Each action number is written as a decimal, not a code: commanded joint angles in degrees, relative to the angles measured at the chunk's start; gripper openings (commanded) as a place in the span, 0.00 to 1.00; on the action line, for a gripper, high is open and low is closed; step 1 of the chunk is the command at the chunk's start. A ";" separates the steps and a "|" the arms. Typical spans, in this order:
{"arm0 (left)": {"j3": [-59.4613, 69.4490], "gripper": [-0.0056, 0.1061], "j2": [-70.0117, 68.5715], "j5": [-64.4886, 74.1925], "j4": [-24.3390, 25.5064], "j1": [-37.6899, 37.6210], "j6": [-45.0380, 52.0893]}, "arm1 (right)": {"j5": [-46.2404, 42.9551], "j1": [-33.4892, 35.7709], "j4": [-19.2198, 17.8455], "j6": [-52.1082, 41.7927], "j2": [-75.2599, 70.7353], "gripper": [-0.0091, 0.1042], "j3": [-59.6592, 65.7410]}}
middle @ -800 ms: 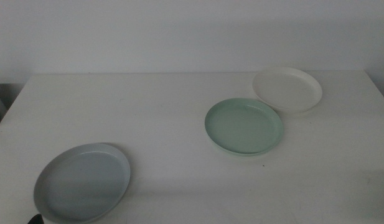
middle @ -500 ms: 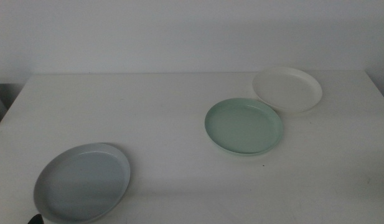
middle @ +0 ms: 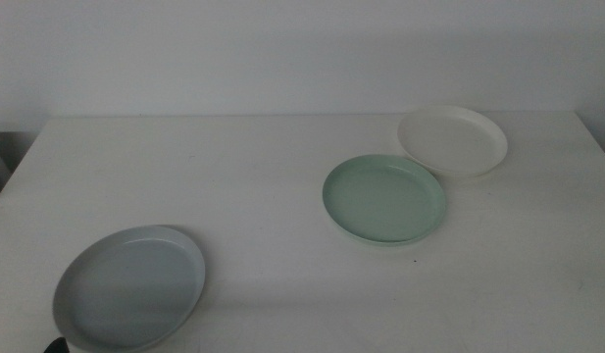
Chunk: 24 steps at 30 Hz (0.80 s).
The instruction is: Stack the three bowls on top of each other.
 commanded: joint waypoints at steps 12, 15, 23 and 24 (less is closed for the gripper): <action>-0.22 0.99 -0.81 -4.00 -0.21 0.03 -0.65 | 5.75 9.58 2.71 10.39 36.90 0.56 -30.38; -0.22 0.99 -0.81 -4.00 -0.21 0.03 -0.65 | 6.50 9.66 5.35 10.33 44.70 0.56 -35.53; -0.22 0.99 -0.81 -4.00 -0.21 0.03 -0.65 | 8.59 9.90 6.90 9.65 63.03 0.55 -44.79; -0.22 0.99 -0.81 -4.00 -0.21 0.03 -0.65 | 8.59 10.09 6.90 9.65 64.82 0.54 -45.45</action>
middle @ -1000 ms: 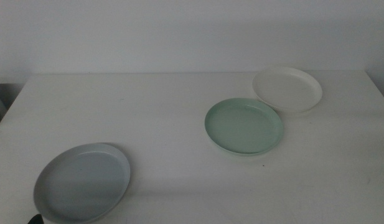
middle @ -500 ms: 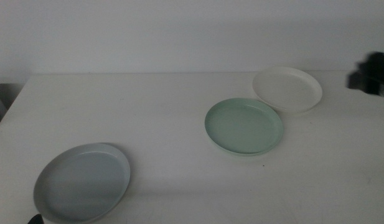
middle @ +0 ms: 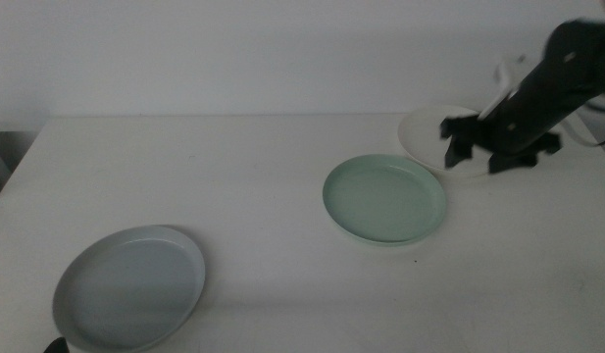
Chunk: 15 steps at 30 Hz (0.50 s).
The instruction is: Stack the three bowls on top of each other.
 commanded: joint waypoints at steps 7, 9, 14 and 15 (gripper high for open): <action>-0.22 0.99 -0.81 -4.00 -0.21 0.03 -0.65 | -2.76 1.58 1.14 -0.58 7.33 0.46 -5.44; -0.22 0.99 -0.81 -4.00 -0.21 0.03 -0.65 | -3.18 1.93 1.71 -0.83 8.89 0.43 -5.62; -0.22 0.99 -0.81 -4.00 -0.21 0.03 -0.65 | -3.73 2.58 1.65 -0.83 10.94 0.29 -5.62; -0.22 0.99 -0.76 -4.00 -0.21 0.02 -0.65 | -3.82 2.58 1.65 -0.83 11.01 0.23 -5.62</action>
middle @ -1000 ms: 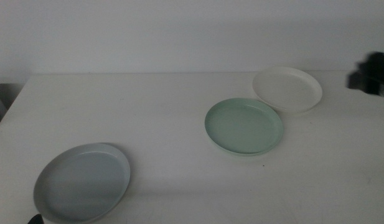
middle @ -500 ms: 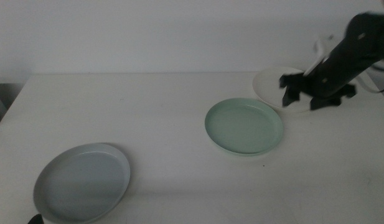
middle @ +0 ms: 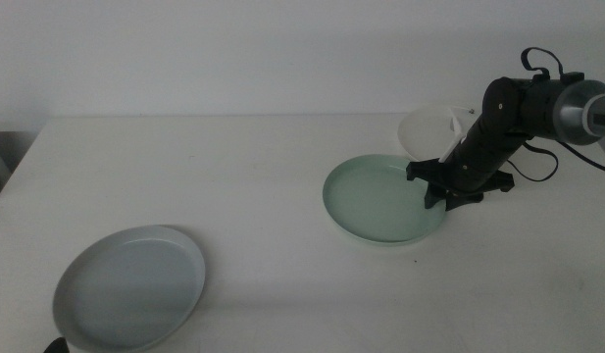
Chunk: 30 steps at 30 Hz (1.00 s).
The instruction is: Stack the three bowls on top of each other.
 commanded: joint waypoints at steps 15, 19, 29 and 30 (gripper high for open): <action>-0.22 0.99 -0.76 -4.00 -0.21 0.02 -0.65 | -7.06 7.35 0.94 -0.65 -21.94 0.07 15.63; -0.22 0.99 -0.76 -4.00 -0.21 0.02 -0.65 | -9.62 11.32 1.69 0.02 -27.49 0.07 23.20; -0.22 0.99 -0.76 -4.00 -0.21 0.02 -0.65 | -11.96 17.31 3.21 2.01 -27.51 0.07 30.44; -0.22 0.99 -0.76 -4.00 -0.21 0.02 -0.65 | -11.96 17.31 3.21 2.33 -27.25 0.07 30.87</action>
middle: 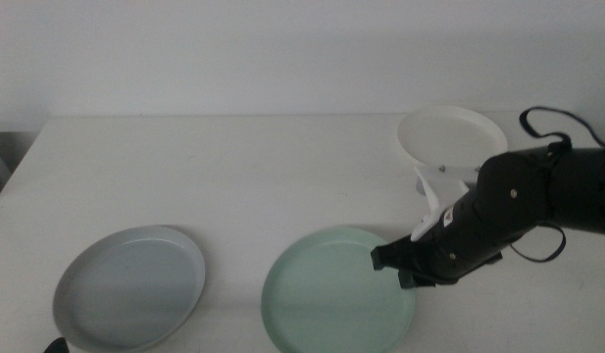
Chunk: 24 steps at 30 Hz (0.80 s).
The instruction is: Stack the three bowls on top of each other.
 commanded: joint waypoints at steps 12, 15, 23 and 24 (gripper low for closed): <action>-0.22 0.99 -0.76 -4.00 -0.21 0.02 -0.65 | -4.24 0.18 -0.41 -0.78 4.07 0.16 0.30; -0.22 0.99 -0.76 -4.00 -0.21 0.02 -0.65 | -4.30 -0.26 -0.64 -1.04 3.79 0.30 0.19; -0.22 0.99 -0.76 -4.00 -0.21 0.02 -0.65 | -1.22 -9.68 -6.45 -2.22 -2.22 0.63 -8.14; -0.22 0.99 -0.76 -4.00 -0.21 0.02 -0.65 | 0.45 -11.91 -7.25 -2.28 -1.99 0.63 -10.91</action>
